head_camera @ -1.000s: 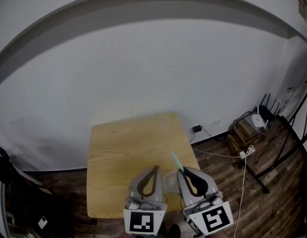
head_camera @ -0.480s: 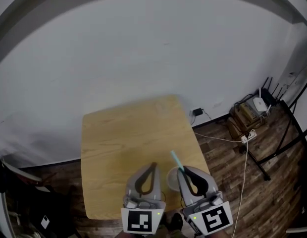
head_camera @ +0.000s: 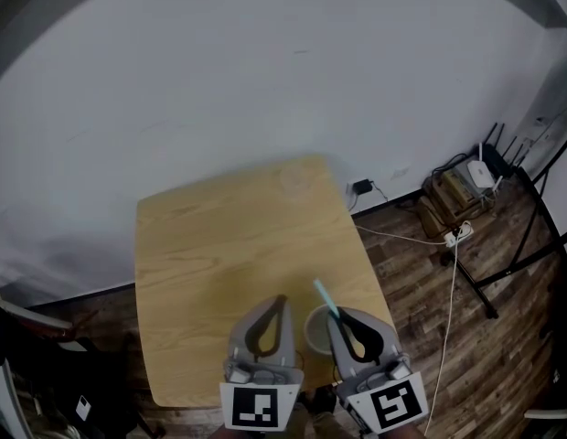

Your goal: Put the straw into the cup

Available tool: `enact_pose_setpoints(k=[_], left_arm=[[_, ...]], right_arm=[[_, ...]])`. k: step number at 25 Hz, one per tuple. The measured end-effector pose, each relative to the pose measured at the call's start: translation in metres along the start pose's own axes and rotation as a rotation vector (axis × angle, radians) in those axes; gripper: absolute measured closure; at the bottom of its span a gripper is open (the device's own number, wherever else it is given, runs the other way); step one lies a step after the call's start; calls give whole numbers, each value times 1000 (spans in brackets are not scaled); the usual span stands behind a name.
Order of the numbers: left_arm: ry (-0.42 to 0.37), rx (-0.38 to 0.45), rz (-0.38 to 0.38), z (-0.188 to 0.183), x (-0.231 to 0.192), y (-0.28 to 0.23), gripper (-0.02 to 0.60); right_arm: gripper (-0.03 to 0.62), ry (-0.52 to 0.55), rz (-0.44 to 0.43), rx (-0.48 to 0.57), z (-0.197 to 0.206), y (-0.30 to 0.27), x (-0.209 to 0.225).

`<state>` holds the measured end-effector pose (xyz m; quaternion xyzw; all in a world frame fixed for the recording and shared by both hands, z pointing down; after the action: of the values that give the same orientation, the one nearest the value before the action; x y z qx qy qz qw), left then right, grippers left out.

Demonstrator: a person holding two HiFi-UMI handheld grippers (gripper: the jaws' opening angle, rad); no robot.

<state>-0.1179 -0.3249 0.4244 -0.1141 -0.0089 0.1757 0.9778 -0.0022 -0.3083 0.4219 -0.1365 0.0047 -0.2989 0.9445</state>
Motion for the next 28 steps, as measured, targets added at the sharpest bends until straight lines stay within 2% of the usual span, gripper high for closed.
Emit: enact_pose_setpoints(k=[13, 24, 28], left_arm=[[30, -30, 3, 18, -1, -11, 563], [6, -44, 15, 21, -2, -10, 563], [21, -42, 10, 20, -3, -9, 564]], right_arm=[[562, -9, -1, -47, 21, -10, 3], [552, -18, 5, -76, 28, -14, 3], [530, -24, 5, -86, 30, -14, 3]])
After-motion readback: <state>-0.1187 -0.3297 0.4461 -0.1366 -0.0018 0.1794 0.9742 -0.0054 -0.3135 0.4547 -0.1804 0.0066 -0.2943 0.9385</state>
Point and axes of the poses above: the fingertips, and each gripper's own axes: y backward along the fingers, x to its right, z out of its underside, the point moved 5 cm from there along y, backward along the fingers, and after that the axes turned 6 degrees about -x, right-handed, at the moved point
